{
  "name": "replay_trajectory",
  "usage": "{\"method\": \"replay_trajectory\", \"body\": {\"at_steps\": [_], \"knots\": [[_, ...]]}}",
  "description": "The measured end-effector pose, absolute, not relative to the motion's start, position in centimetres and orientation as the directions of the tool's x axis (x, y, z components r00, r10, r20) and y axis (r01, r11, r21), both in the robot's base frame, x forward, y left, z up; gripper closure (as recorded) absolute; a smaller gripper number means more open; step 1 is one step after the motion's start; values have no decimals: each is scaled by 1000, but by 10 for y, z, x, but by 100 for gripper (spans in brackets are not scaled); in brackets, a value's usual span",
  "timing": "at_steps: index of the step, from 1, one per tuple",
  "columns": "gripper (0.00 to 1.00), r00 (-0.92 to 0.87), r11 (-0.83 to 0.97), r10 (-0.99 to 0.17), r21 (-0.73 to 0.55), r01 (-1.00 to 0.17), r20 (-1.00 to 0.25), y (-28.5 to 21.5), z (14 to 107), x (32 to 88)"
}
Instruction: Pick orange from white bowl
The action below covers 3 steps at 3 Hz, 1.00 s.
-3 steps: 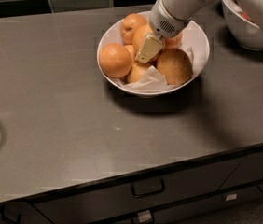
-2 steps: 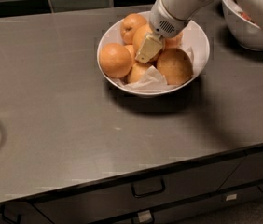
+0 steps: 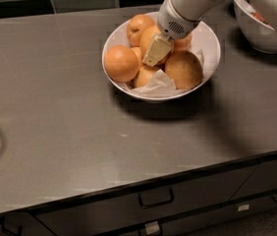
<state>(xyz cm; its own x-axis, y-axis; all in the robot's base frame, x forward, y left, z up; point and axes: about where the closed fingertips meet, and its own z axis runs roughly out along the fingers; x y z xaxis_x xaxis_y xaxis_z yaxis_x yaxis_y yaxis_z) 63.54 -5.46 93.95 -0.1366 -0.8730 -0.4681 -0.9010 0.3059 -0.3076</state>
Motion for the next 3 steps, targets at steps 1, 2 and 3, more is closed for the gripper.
{"method": "replay_trajectory", "body": {"at_steps": [1, 2, 3], "knots": [[100, -127, 304, -867, -311, -900, -482, -57, 945, 635], [100, -105, 311, -852, -336, -889, -513, -63, 963, 633], [100, -90, 316, -842, -350, -882, -531, -67, 973, 631]]}}
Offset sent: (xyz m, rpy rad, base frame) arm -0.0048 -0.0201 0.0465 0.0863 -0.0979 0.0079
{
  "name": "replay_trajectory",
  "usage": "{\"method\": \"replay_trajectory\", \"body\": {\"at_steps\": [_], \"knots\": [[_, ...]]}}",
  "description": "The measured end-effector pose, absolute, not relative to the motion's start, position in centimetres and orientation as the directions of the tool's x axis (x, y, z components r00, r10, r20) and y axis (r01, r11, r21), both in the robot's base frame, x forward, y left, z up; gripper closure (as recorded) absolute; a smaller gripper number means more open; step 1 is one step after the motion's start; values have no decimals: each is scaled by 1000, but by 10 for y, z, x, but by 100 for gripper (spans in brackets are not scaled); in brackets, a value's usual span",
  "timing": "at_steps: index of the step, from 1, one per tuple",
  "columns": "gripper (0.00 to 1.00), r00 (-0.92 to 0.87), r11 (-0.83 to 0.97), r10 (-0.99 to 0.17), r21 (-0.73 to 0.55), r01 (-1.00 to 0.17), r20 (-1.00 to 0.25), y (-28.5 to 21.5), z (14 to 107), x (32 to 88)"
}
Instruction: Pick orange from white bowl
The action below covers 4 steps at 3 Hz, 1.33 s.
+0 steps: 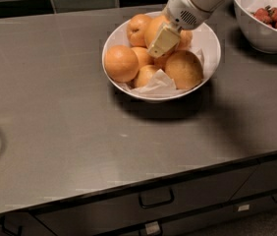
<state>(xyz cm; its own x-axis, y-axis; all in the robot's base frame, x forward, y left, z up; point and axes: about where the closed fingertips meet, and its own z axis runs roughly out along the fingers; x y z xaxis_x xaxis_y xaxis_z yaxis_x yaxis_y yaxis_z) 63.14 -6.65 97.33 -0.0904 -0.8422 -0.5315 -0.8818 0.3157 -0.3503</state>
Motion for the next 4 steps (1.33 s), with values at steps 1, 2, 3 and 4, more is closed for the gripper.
{"method": "replay_trajectory", "body": {"at_steps": [1, 2, 3, 4], "knots": [[100, -73, 322, -831, -372, -870, -551, -71, 986, 629], [100, -38, 324, -818, -406, -855, -574, -75, 1008, 623], [100, -6, 322, -806, -430, -843, -591, -79, 1026, 617], [100, -6, 322, -806, -431, -843, -591, -79, 1026, 617]]}}
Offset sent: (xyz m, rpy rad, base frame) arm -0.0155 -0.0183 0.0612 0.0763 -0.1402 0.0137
